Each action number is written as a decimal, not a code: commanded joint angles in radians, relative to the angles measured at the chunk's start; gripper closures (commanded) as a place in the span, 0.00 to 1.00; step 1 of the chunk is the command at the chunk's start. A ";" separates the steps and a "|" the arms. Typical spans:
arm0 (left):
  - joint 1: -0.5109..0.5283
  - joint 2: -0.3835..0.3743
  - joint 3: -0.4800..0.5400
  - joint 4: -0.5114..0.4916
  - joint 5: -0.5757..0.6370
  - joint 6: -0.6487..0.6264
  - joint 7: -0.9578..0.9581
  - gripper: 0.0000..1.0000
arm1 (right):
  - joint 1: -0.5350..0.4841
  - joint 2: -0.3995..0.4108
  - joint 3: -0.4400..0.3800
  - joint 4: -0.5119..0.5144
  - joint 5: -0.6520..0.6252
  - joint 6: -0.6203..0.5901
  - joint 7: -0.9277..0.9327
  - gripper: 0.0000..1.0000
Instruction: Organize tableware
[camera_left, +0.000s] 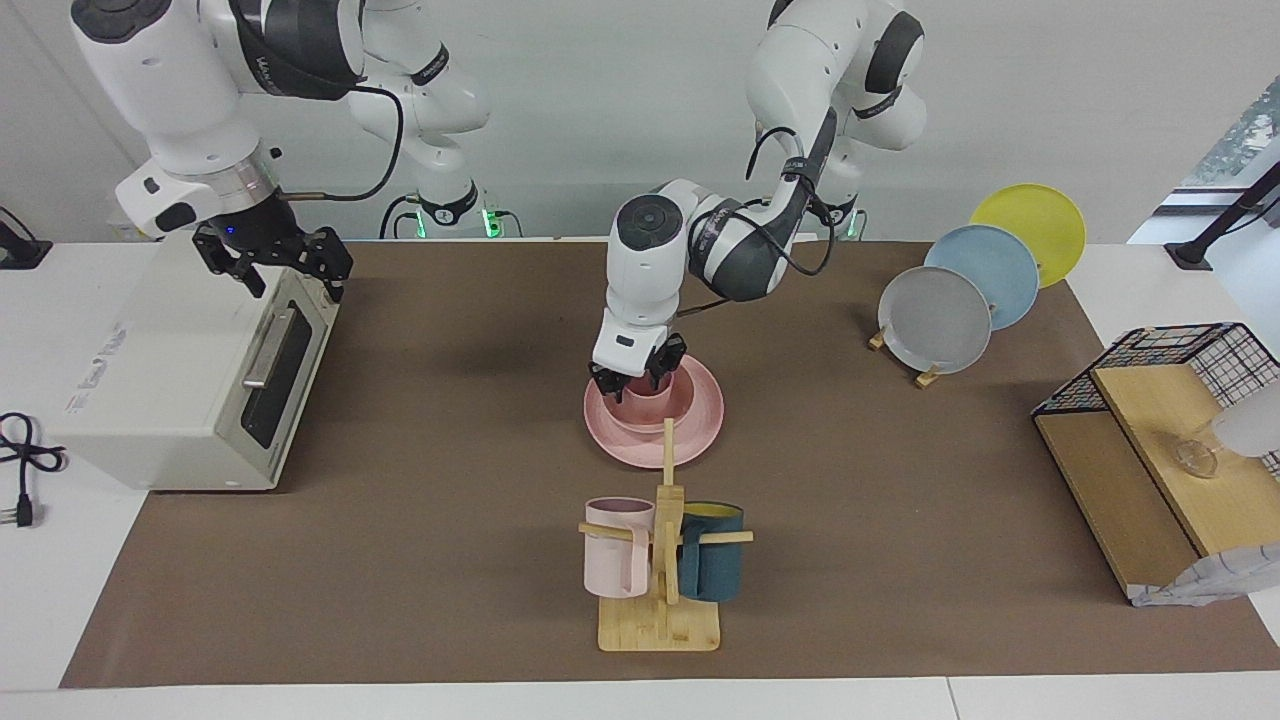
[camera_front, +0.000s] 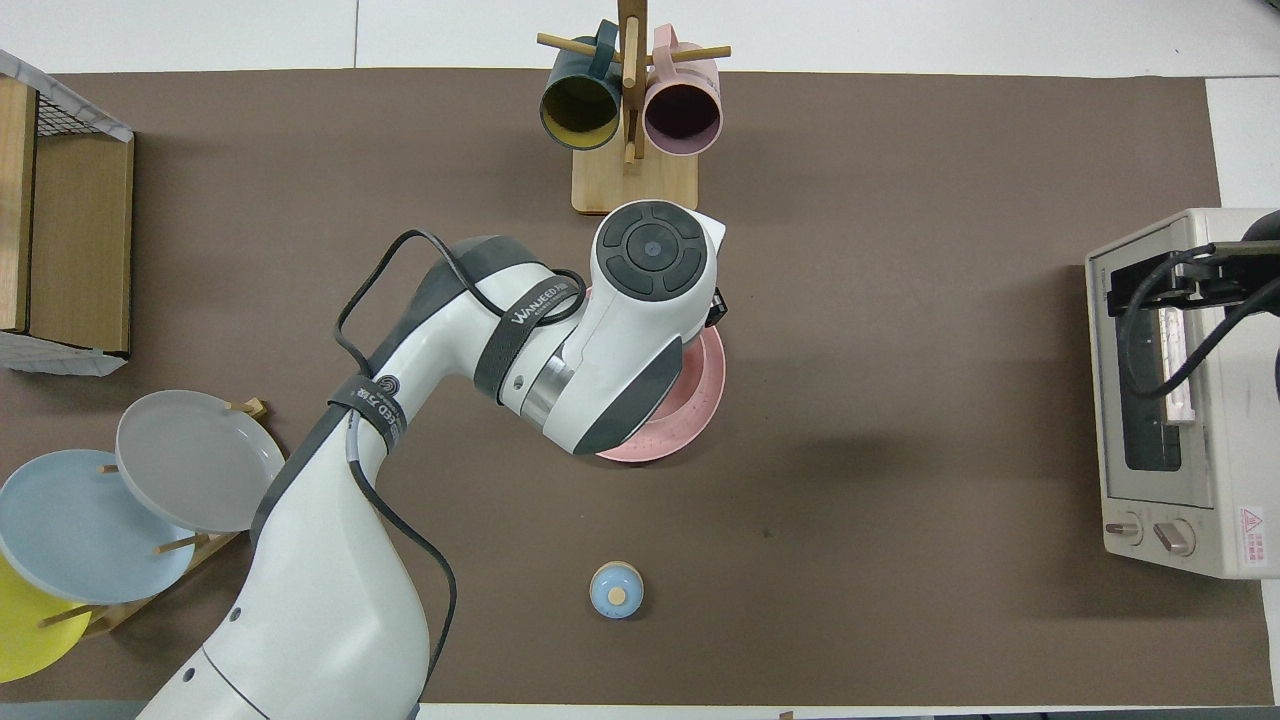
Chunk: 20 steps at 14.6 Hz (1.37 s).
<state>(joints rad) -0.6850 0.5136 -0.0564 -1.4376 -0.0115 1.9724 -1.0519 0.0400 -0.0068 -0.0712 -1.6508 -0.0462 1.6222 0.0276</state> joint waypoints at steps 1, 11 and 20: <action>0.062 -0.113 0.016 -0.017 0.021 -0.075 0.024 0.00 | -0.014 -0.013 0.007 -0.010 0.023 -0.004 -0.025 0.00; 0.528 -0.435 0.018 -0.030 0.012 -0.466 0.721 0.00 | -0.014 -0.013 0.007 -0.010 0.023 -0.004 -0.025 0.00; 0.579 -0.649 0.018 -0.365 0.010 -0.383 0.874 0.00 | -0.014 -0.013 0.007 -0.010 0.023 -0.004 -0.025 0.00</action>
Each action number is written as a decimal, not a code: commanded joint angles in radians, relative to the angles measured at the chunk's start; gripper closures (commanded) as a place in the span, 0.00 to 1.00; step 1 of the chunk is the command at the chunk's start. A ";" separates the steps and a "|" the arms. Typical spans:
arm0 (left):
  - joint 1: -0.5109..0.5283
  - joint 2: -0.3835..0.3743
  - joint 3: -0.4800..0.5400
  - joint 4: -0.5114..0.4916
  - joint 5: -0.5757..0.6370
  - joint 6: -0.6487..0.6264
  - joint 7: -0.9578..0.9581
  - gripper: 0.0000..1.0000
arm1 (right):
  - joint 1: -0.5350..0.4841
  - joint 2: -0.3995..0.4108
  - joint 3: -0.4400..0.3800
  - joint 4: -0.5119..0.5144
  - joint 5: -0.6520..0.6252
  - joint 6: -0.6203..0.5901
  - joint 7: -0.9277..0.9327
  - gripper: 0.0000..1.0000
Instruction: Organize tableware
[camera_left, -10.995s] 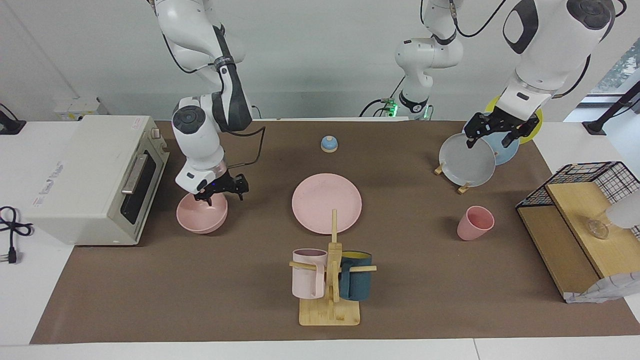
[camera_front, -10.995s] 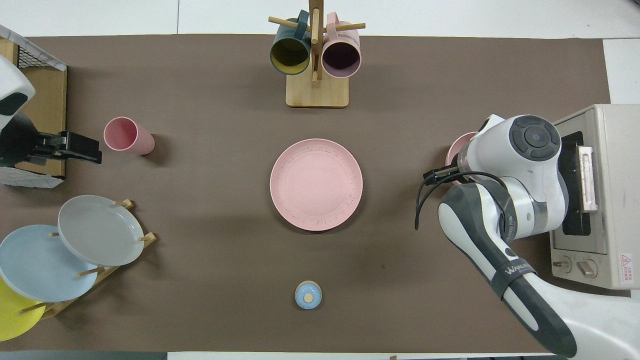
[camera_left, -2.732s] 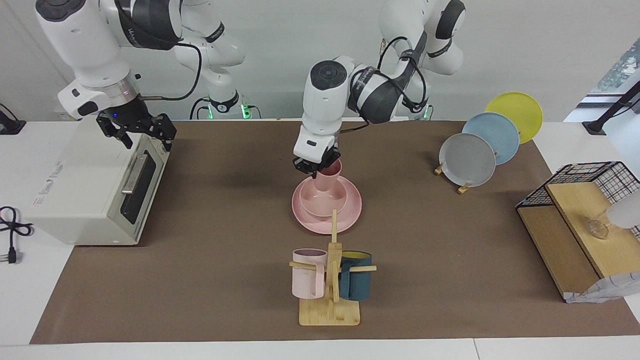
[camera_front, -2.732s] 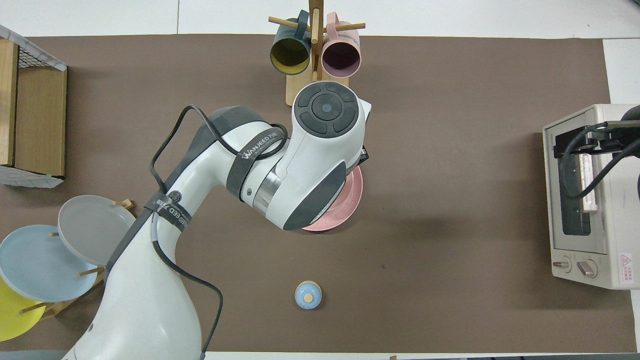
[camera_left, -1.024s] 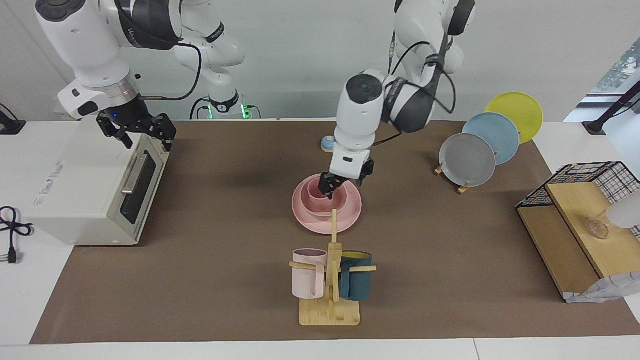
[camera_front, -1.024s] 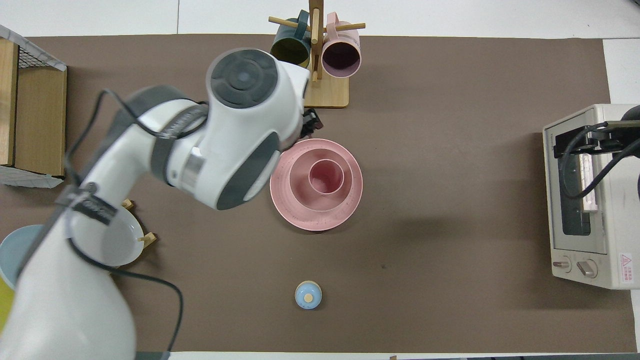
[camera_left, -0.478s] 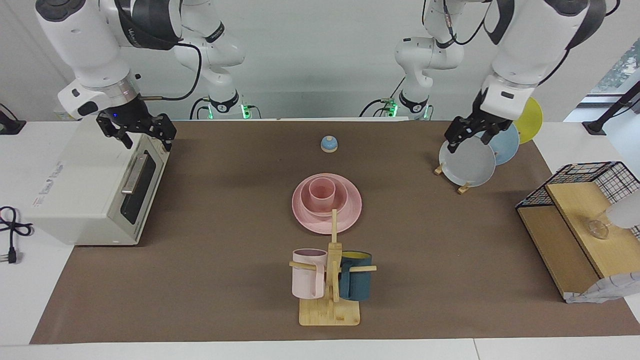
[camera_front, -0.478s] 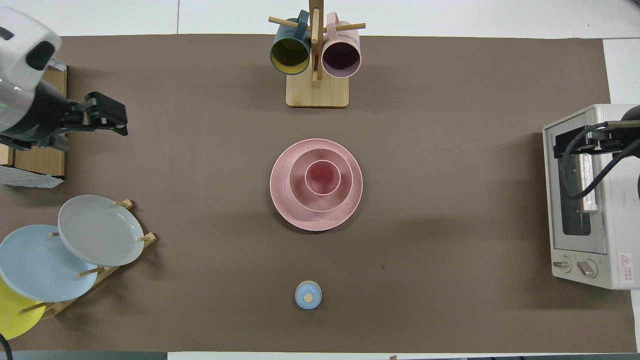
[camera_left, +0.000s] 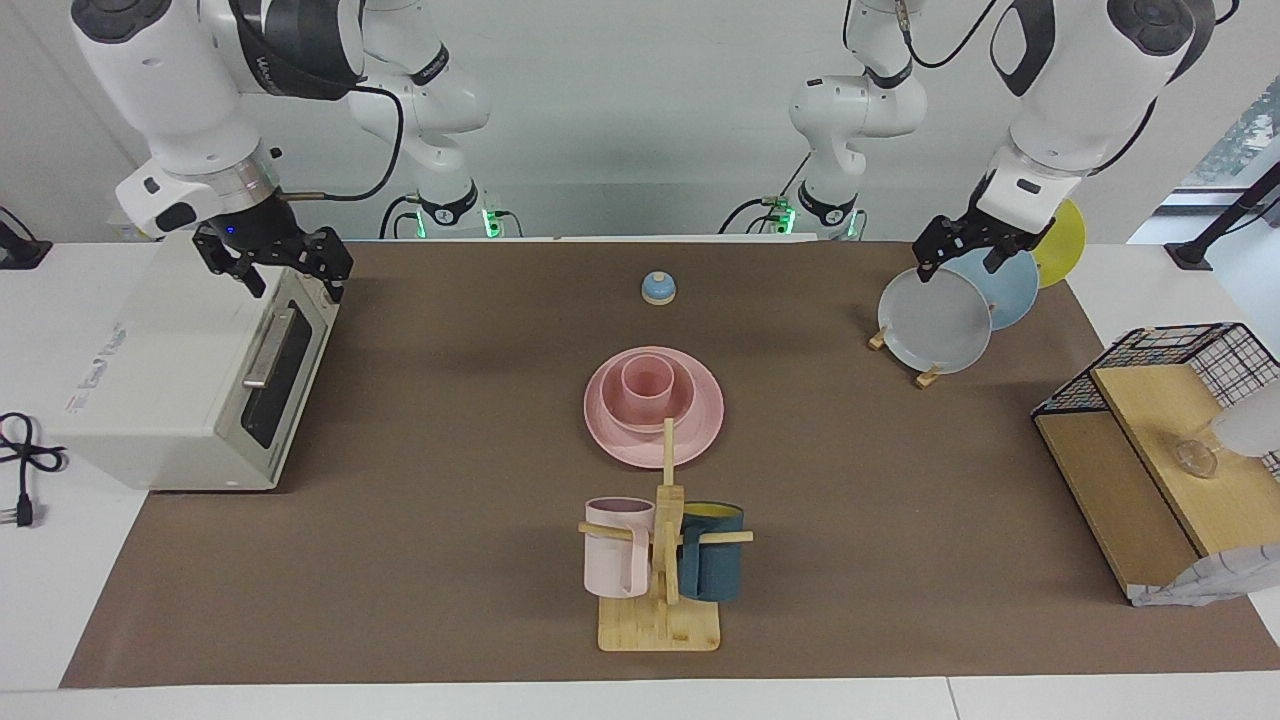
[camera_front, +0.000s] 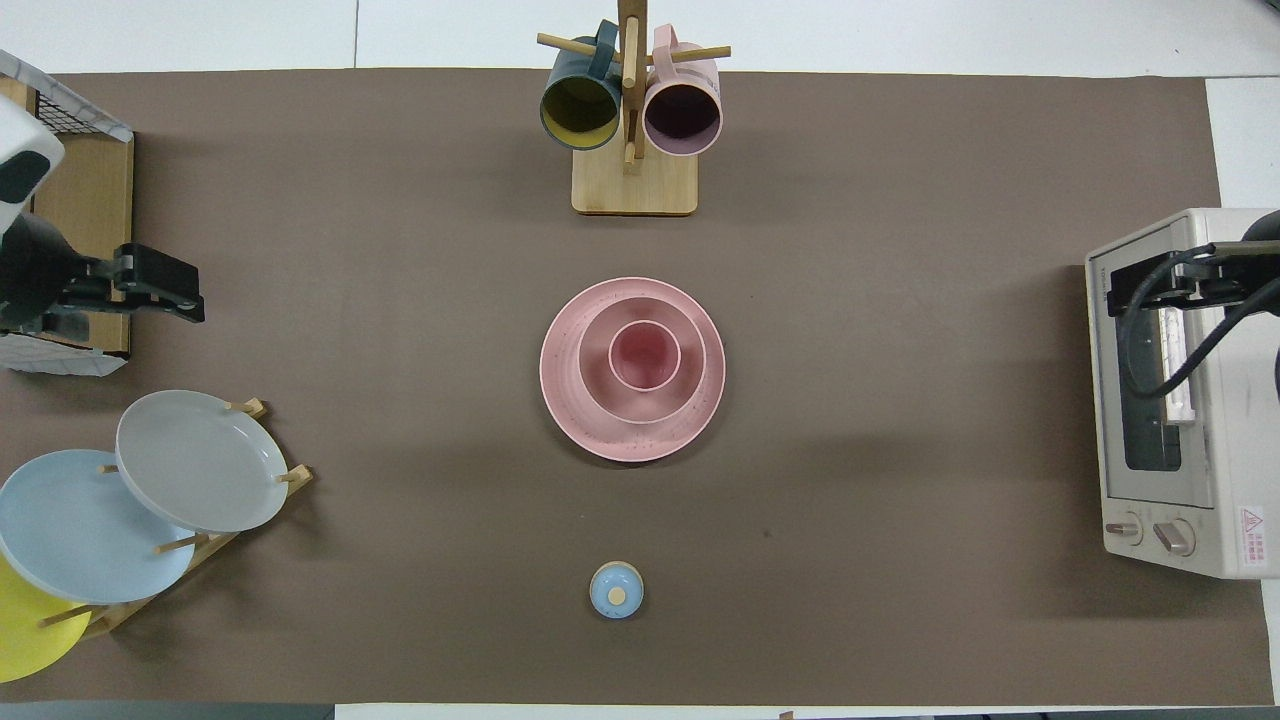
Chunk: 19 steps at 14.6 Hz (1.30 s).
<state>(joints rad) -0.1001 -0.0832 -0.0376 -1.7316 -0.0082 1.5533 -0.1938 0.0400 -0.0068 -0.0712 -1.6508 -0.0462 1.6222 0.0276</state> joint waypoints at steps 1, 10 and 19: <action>-0.009 -0.041 -0.001 -0.048 0.007 0.034 0.013 0.00 | -0.014 -0.013 0.007 -0.010 0.023 -0.004 -0.025 0.00; -0.020 0.040 0.036 0.106 -0.029 0.005 0.072 0.00 | -0.014 -0.013 0.007 -0.010 0.023 -0.004 -0.025 0.00; 0.057 0.028 -0.042 0.087 -0.027 -0.025 0.074 0.00 | -0.014 -0.013 0.007 -0.010 0.023 -0.004 -0.025 0.00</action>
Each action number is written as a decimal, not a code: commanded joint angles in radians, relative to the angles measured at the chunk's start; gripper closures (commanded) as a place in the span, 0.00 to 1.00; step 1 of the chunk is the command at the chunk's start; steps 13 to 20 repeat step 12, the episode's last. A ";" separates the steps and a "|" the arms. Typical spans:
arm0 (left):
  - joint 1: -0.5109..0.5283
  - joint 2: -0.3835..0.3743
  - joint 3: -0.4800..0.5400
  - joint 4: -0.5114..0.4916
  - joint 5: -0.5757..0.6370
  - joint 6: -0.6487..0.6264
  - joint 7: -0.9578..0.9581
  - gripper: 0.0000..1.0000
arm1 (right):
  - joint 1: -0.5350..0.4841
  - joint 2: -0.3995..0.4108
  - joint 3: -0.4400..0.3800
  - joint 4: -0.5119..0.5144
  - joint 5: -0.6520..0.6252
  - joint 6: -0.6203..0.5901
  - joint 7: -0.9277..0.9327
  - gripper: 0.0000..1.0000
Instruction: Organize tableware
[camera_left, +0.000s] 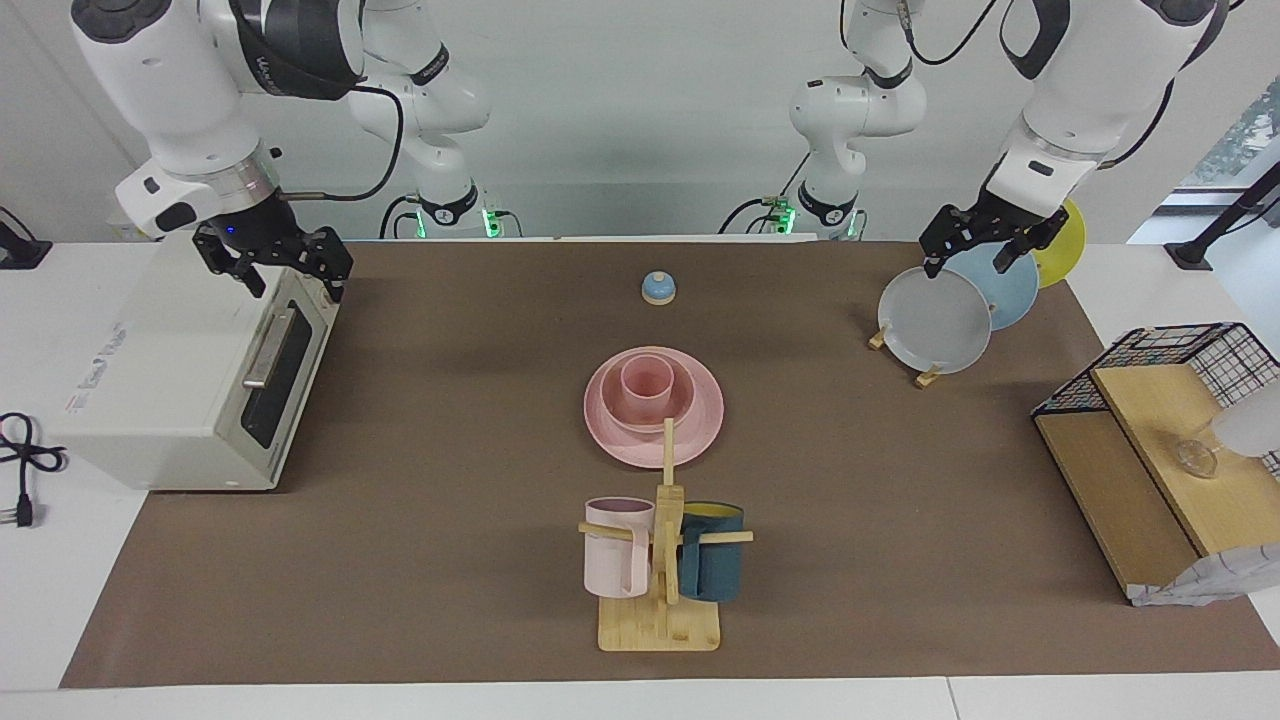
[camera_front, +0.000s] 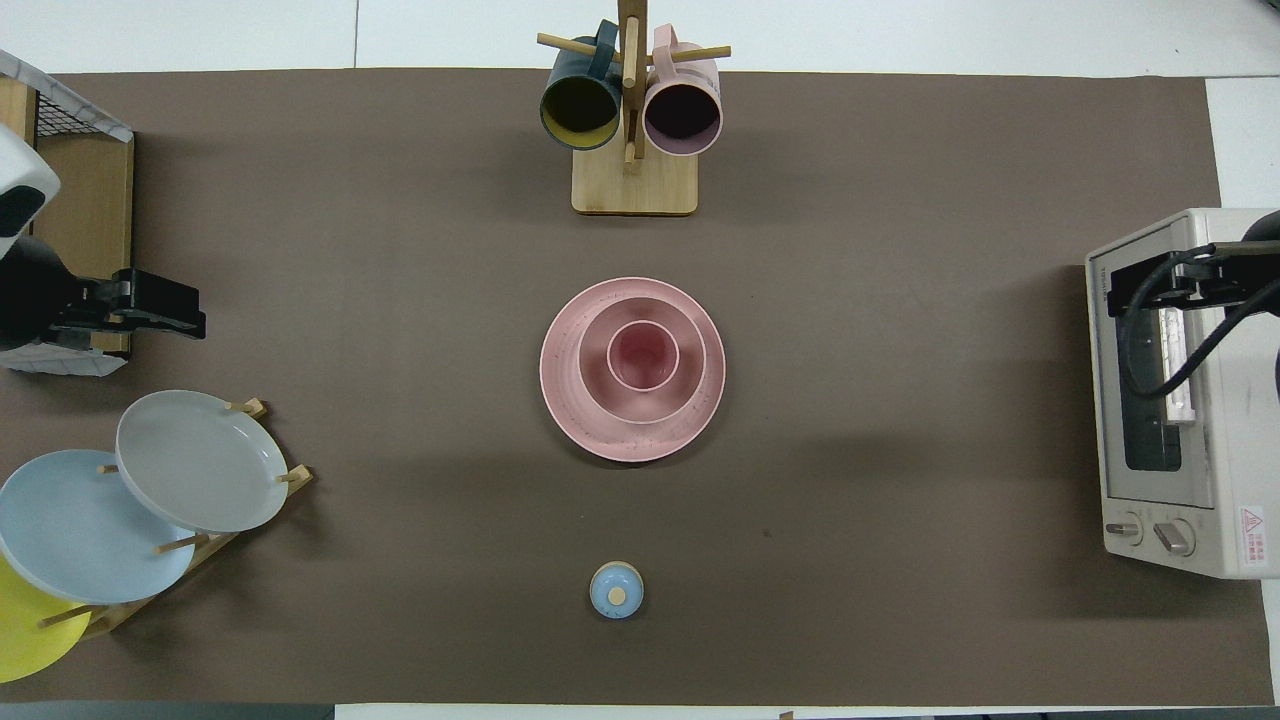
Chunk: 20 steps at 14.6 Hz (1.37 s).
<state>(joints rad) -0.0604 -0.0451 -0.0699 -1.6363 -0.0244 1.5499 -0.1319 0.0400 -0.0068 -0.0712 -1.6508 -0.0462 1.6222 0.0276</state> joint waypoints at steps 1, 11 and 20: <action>0.019 -0.021 -0.010 -0.016 -0.011 -0.022 0.017 0.00 | -0.014 -0.013 0.007 -0.010 0.023 -0.004 -0.025 0.00; 0.025 -0.062 -0.010 -0.065 -0.012 -0.020 0.023 0.00 | -0.014 -0.012 0.007 -0.010 0.022 -0.004 -0.025 0.00; 0.025 -0.062 -0.010 -0.063 -0.012 -0.020 0.023 0.00 | -0.014 -0.013 0.007 -0.010 0.023 -0.004 -0.025 0.00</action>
